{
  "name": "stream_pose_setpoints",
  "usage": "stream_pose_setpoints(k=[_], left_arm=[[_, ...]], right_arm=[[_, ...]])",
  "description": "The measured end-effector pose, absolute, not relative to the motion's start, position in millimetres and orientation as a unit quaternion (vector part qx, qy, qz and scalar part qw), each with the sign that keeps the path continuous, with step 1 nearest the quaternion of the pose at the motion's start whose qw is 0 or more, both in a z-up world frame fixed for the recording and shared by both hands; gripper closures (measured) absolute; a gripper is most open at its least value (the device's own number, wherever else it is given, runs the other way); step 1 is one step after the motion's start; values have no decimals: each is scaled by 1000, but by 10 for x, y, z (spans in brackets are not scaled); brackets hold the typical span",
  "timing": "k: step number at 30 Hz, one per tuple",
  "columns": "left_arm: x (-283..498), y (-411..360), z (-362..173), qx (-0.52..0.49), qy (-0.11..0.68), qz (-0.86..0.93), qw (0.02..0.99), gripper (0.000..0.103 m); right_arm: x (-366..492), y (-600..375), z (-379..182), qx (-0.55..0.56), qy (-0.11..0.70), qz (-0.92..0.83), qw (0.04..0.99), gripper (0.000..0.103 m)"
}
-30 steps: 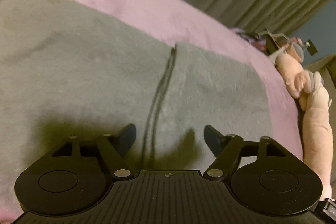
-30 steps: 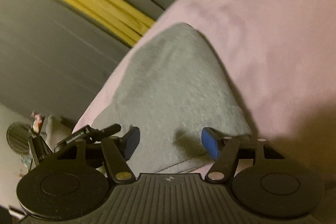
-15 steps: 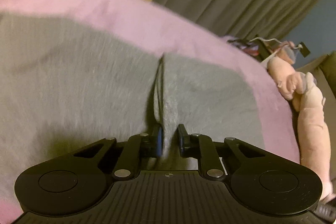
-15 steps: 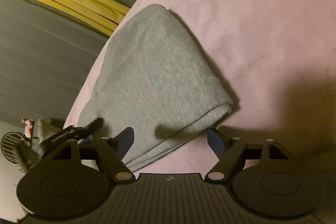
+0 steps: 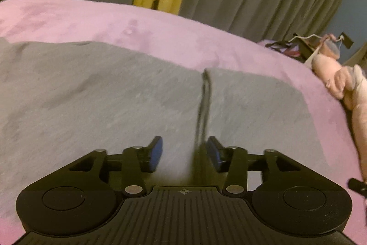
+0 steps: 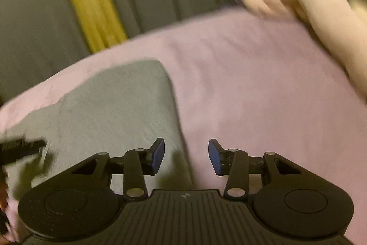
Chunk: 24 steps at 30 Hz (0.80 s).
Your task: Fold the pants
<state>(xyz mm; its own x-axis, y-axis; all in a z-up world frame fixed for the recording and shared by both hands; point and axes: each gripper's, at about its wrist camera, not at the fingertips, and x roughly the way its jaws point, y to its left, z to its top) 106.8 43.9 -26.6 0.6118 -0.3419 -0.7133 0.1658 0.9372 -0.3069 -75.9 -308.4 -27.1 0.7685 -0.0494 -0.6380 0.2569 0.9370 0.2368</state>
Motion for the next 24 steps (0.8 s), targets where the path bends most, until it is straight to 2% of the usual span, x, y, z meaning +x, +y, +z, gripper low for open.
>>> stream_pose_setpoints(k=[2, 3, 5, 7, 9, 10, 11, 12, 14, 16, 17, 21, 24], left_arm=[[1213, 352, -265, -110, 420, -145, 889, 34], [1292, 270, -275, -104, 420, -143, 890, 31], [1410, 163, -284, -86, 421, -154, 890, 20], [1565, 80, -350, -72, 436, -151, 884, 19], [1659, 50, -399, -75, 437, -150, 883, 16], [1701, 31, -403, -84, 435, -153, 883, 15], [1737, 13, -397, -94, 435, -155, 882, 17], [1754, -2, -388, -108, 433, -158, 881, 20], [1805, -33, -357, -132, 430, -171, 877, 64], [1816, -57, -288, -143, 426, -167, 878, 78], [1778, -66, -236, -139, 413, -170, 884, 82], [1367, -76, 89, -64, 305, -185, 932, 84], [1258, -16, 64, -17, 297, -160, 941, 81]], right_arm=[[-585, -2941, -312, 118, 310, -52, 942, 61], [-488, -2867, -377, 97, 298, -39, 949, 61], [-250, -2713, -614, 44, 304, -30, 951, 59], [-19, -2681, -900, 33, 344, -41, 937, 55], [-15, -2743, -867, 55, 321, -42, 944, 38], [-1, -2768, -880, 59, 326, -43, 943, 26], [24, -2797, -922, 69, 330, -50, 940, 22], [17, -2870, -956, 94, 334, -51, 937, 22], [35, -2988, -1001, 147, 338, -47, 929, 20], [-64, -3028, -1006, 155, 335, -46, 928, 19], [-68, -3013, -1002, 150, 333, -47, 930, 19], [-112, -2954, -992, 135, 317, -44, 938, 19], [-126, -2936, -993, 132, 308, -32, 941, 18]])
